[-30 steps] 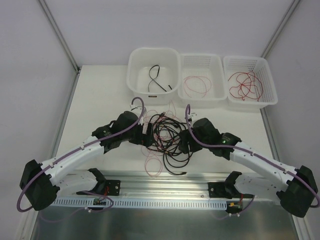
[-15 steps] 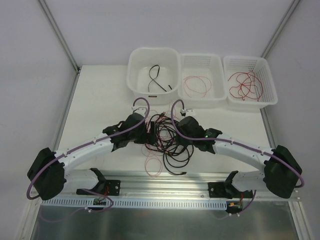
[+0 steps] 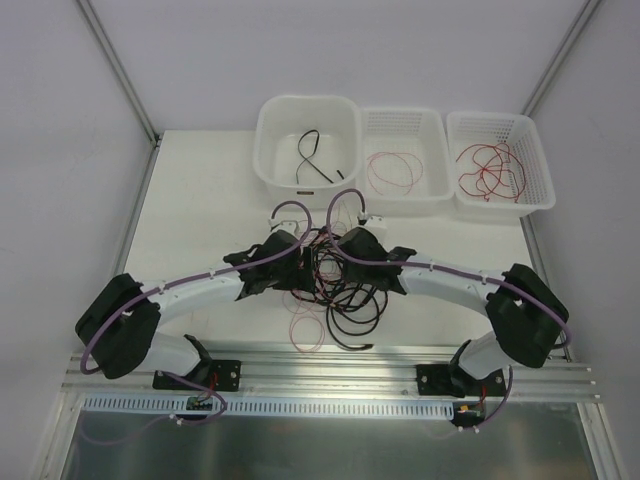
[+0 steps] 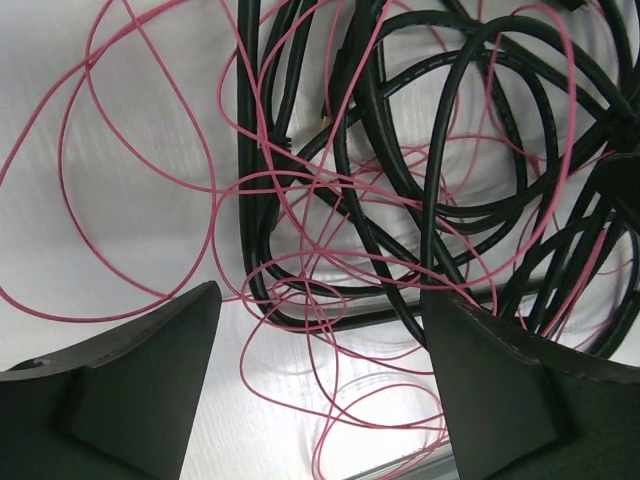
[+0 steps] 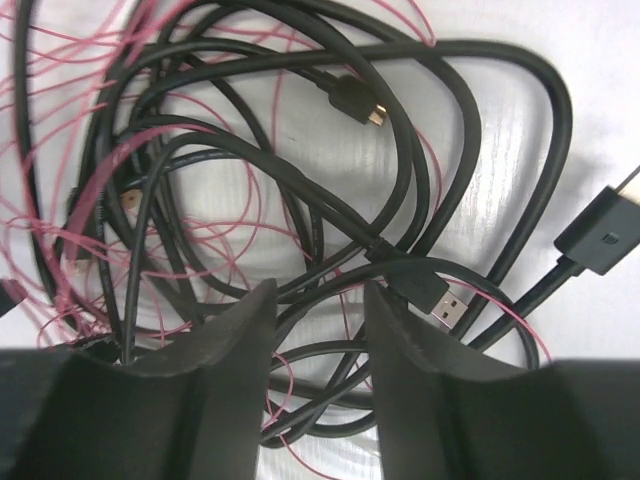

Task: Untangle the cables

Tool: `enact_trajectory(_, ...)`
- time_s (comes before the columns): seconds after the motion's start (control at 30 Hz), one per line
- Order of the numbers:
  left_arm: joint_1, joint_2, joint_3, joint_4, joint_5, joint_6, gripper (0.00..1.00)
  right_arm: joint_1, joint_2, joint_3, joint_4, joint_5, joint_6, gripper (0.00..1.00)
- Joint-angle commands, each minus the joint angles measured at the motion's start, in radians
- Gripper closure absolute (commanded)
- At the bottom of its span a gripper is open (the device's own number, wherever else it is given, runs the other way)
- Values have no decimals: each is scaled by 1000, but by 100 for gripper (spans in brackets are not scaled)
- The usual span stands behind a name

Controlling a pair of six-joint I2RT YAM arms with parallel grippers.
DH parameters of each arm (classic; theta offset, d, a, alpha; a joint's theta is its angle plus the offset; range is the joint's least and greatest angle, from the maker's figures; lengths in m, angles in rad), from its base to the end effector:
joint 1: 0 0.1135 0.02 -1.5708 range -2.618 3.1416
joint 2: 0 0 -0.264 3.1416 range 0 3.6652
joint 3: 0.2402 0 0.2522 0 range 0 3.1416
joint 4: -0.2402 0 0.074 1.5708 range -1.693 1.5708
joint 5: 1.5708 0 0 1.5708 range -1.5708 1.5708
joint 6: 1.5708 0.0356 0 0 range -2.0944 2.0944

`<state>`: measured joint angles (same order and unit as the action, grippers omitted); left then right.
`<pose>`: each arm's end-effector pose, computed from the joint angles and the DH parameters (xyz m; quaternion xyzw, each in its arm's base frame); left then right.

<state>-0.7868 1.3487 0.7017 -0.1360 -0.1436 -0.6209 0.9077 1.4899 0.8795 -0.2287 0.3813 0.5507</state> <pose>0.1949 -0.1882 0.1942 0.0489 0.9202 -0.1972 0.3347 0.1984 0.2324 0.2057 -0.0961 0.9144 0.1021 0.3798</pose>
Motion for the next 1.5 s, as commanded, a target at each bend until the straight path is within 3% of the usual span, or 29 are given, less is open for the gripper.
enact_trajectory(0.0, -14, 24, -22, 49, -40, -31, 19, 7, 43, 33, 6, 28, 84, 58)
enact_trajectory(0.13, -14, 50, -34, 64, -53, -33, 21, 7, 59, 18, -14, 48, 91, 73)
enact_trajectory(0.27, -14, 93, -38, 82, -62, -37, 25, 7, 46, 15, -37, 59, 78, 99)
enact_trajectory(0.5, -14, 129, -70, 95, -112, -71, 42, 7, -86, 13, -130, 142, 14, 99)
enact_trajectory(0.73, -6, 89, -110, 92, -146, -62, 85, 7, -433, 65, -305, 249, -164, 99)
enact_trajectory(0.97, 79, -51, -143, 52, -169, -20, 100, -24, -758, 165, -491, 467, -328, 99)
enact_trajectory(1.17, 178, -189, -140, -33, -235, 39, 100, -56, -921, 208, -537, 531, -416, 99)
enact_trajectory(1.3, 216, -258, -126, -65, -241, 61, 99, -56, -931, 228, -543, 447, -423, 99)
enact_trajectory(1.33, 216, -266, -125, -66, -216, 61, 87, -55, -921, 228, -528, 421, -434, 99)
enact_trajectory(1.47, 215, -292, -120, -68, -116, 64, 54, -55, -872, 233, -506, 283, -460, 99)
